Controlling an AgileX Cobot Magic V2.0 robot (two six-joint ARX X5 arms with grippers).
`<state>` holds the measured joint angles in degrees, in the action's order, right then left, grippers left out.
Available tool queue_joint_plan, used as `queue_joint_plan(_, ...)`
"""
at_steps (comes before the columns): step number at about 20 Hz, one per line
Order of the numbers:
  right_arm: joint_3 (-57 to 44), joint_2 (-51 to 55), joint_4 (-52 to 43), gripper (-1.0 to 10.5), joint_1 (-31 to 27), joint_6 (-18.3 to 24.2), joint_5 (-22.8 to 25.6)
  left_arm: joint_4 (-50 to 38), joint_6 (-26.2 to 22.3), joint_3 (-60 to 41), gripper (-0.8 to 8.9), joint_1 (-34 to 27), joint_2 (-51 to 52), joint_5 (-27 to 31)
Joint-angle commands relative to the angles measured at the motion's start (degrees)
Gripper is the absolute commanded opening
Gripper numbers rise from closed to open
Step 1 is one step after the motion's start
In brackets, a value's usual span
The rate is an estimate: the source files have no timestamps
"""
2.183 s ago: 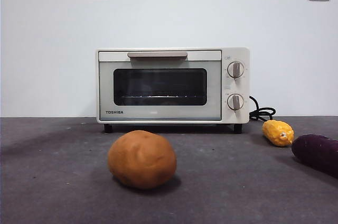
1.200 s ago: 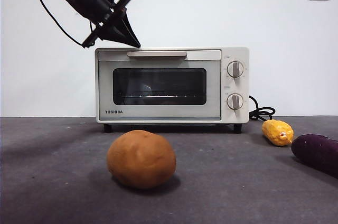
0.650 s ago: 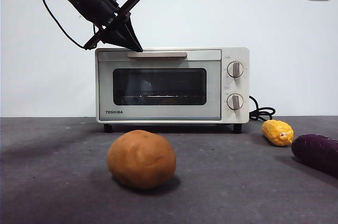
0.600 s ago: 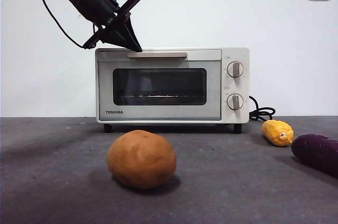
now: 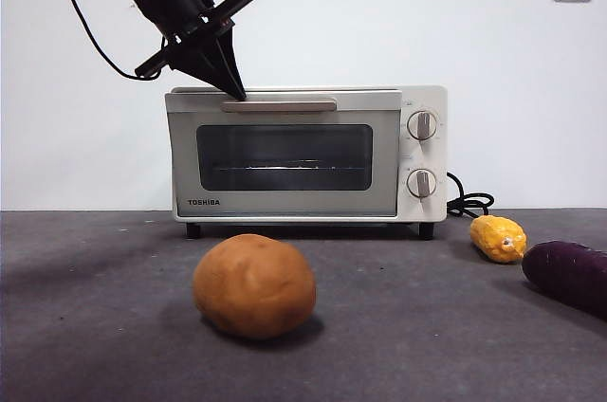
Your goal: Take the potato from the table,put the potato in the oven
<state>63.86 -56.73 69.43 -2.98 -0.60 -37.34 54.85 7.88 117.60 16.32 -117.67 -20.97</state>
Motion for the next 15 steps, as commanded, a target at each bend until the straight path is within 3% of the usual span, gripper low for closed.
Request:
queue_joint_plan(1, 0.26, 3.50, 0.66, 0.0, 0.02, 1.03, -0.13, 1.77, -1.05, -1.77, -0.06, 0.04, -3.21, 6.25)
queue_joint_plan(15, 0.26, 15.06, 9.01, 0.0, 0.02, 0.57, -0.15, 4.13, -1.03, -1.79, -0.06, 4.94, -3.23, 11.54)
